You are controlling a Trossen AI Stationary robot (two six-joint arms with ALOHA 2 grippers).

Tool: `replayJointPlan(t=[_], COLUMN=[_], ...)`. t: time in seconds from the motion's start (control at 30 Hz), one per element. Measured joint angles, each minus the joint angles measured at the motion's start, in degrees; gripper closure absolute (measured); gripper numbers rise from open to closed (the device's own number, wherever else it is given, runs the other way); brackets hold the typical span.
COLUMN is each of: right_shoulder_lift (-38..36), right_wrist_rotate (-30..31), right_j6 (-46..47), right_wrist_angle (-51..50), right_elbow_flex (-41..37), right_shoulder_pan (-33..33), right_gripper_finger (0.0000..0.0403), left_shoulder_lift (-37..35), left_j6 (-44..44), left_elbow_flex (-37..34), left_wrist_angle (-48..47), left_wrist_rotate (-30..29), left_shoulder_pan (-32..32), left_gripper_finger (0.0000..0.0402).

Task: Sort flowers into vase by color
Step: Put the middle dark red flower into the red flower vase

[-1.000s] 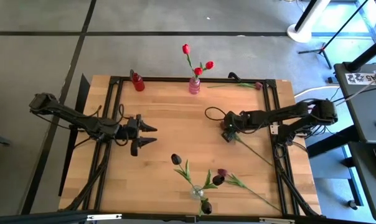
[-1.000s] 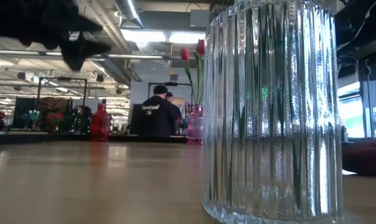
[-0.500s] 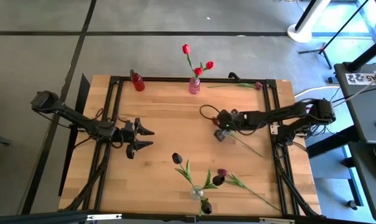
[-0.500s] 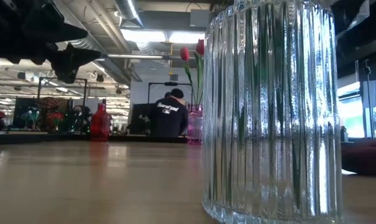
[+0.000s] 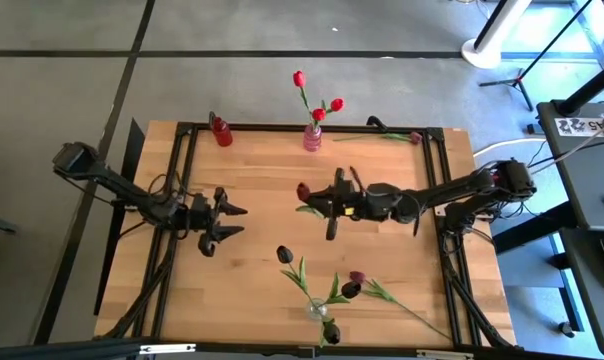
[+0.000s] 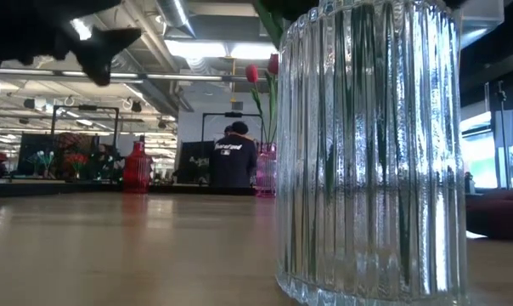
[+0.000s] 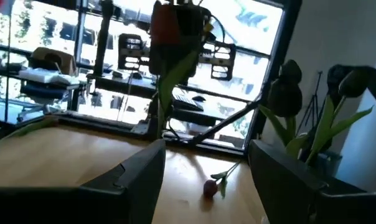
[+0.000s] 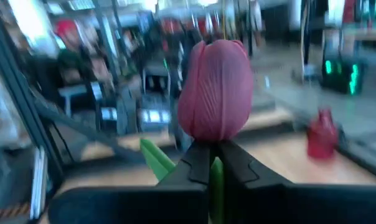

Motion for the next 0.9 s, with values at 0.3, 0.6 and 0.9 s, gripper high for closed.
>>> replayJointPlan(t=[0.3,0.6,0.9], right_shoulder_lift=[7.8,9.3,9.3], right_wrist_rotate=[-2.8,-5.9,-2.4], right_j6=[-1.7,-10.6,-13.7], right_wrist_angle=[14.7,15.2,15.1], right_elbow_flex=[1.3,5.8,6.6], right_shoulder_pan=[0.5,3.8,4.5], right_gripper_finger=[0.0397,0.0397,0.0394], left_shoulder_lift=[21.5,33.2,33.9], left_j6=[7.9,11.7,11.8], left_elbow_flex=[15.0,23.1,27.5], left_wrist_angle=[2.7,9.6,9.2], left_wrist_rotate=[0.7,-4.4,-2.3], left_shoulder_pan=[-0.7,3.0,6.8], left_gripper_finger=[0.0175,0.0175,0.0175])
